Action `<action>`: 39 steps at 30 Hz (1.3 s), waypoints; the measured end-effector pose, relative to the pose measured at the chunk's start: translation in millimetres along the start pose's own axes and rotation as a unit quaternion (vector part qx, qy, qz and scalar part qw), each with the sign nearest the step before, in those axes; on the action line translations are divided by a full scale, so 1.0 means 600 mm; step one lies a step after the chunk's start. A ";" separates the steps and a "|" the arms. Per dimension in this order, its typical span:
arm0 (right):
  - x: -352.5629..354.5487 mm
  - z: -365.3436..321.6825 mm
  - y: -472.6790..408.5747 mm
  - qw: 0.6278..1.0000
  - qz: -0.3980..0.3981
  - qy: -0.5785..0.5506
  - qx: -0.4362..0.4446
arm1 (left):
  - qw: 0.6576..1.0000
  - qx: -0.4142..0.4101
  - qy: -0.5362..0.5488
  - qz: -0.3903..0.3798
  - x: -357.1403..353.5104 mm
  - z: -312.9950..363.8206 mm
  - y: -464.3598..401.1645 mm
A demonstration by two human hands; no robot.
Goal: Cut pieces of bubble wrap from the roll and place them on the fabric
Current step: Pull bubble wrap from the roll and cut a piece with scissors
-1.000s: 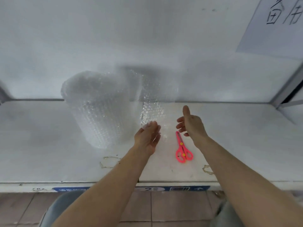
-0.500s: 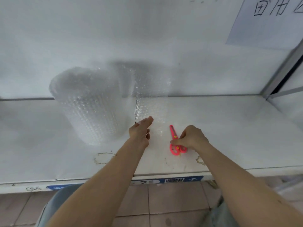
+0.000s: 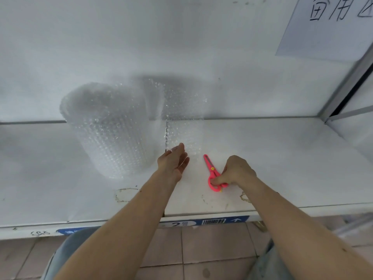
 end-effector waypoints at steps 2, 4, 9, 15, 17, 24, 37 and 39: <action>-0.003 -0.002 0.002 1.000 -0.008 0.002 -0.002 | 1.000 0.000 0.000 -0.002 0.000 0.001 -0.001; -0.005 -0.001 0.002 1.000 -0.014 0.003 -0.008 | 1.000 0.003 -0.005 -0.003 -0.001 0.000 -0.003; -0.006 -0.001 -0.006 0.999 0.002 -0.032 -0.015 | 0.999 0.010 -0.041 -0.014 -0.001 -0.007 -0.010; -0.012 -0.015 0.006 0.969 -0.048 -0.240 -0.023 | 0.994 0.017 -0.096 -0.052 -0.020 -0.013 -0.010; -0.021 -0.022 0.014 0.961 -0.068 -0.267 -0.022 | 0.994 0.029 -0.067 -0.078 -0.031 -0.015 -0.009; -0.028 -0.059 0.038 0.942 -0.107 -0.315 0.036 | 0.994 0.046 -0.018 -0.101 -0.039 -0.020 -0.005; -0.008 -0.090 0.041 0.986 0.068 -0.100 0.115 | 0.993 0.044 0.005 -0.108 -0.050 -0.012 0.003; -0.012 -0.088 0.041 0.987 0.069 -0.099 0.108 | 0.993 0.042 0.006 -0.111 -0.050 -0.009 0.004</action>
Point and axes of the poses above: each hand's wrist, its own y-axis away from the middle knuckle, its own x-axis out of the back of the hand, z = x × y, the point moved 10 cm from there along -y, towards the middle knuckle, and after that the axes turned 4 degrees about z, right-handed, at the moved point
